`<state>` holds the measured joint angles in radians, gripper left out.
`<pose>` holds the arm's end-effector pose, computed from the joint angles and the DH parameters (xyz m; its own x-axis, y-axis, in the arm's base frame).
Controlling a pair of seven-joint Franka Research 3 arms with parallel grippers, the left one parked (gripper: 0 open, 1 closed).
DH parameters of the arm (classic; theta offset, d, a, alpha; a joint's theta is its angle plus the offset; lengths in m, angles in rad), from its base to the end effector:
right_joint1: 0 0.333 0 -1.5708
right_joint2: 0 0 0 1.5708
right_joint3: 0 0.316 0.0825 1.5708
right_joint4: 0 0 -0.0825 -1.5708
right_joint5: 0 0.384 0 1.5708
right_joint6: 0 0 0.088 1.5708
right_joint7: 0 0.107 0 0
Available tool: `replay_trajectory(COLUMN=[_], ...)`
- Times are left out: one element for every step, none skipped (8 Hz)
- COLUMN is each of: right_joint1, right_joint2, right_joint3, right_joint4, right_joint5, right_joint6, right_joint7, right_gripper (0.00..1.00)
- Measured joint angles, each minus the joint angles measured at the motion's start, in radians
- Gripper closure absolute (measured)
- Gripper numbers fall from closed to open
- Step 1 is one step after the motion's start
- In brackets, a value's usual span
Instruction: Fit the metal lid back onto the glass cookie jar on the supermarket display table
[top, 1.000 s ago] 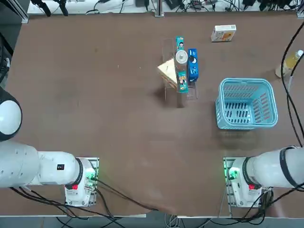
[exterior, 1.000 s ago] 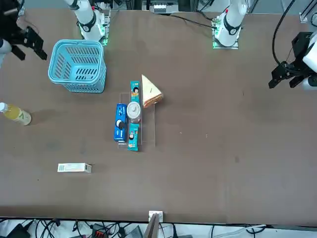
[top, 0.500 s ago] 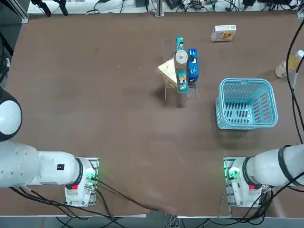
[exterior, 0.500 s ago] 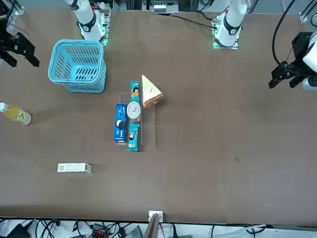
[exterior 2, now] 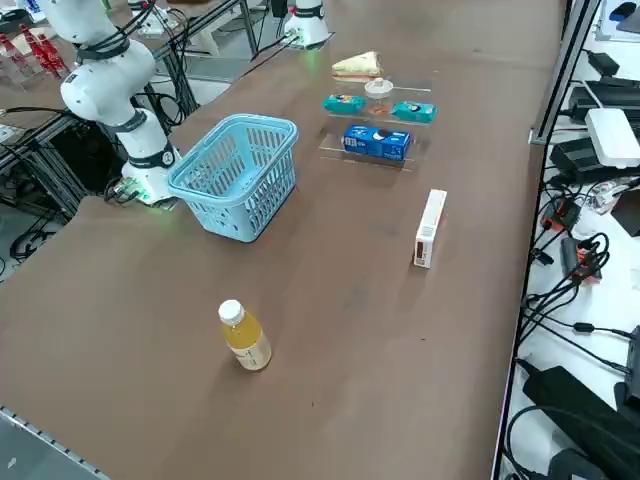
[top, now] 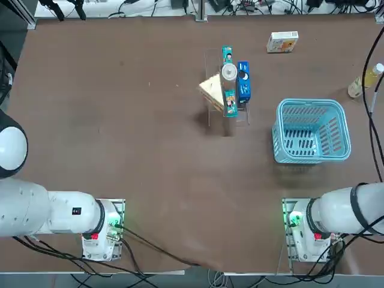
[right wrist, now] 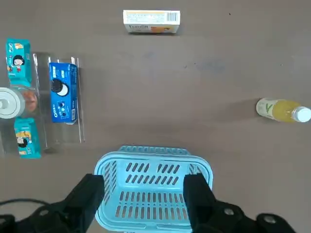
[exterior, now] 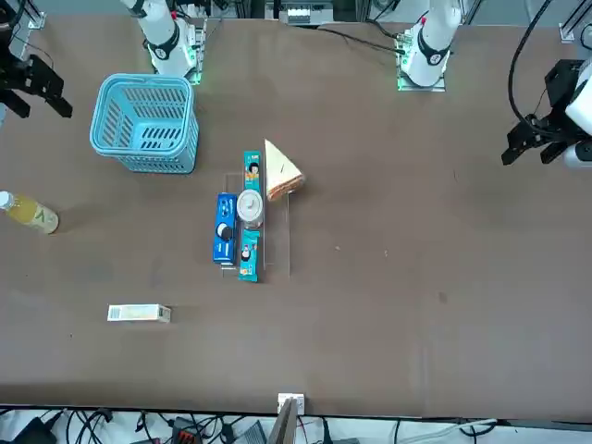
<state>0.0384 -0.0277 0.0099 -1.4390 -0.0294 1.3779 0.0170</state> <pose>0.5237 0.0218 0.6838 0.9991 0.0256 -0.0328 0.0266 -0.9992 0.0299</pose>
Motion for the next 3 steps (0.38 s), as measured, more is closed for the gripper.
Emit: replay_trajectory(right_joint1=[0.000, -0.002, -0.008], right_joint2=[0.003, 0.007, 0.011], right_joint3=[0.001, 0.001, 0.000], right_joint4=[0.000, 0.000, 0.000], right_joint5=[0.001, 0.013, 0.033], right_joint6=[0.000, 0.000, 0.000], right_joint7=[0.000, 0.001, 0.010], right_gripper=[0.01, 0.01, 0.01])
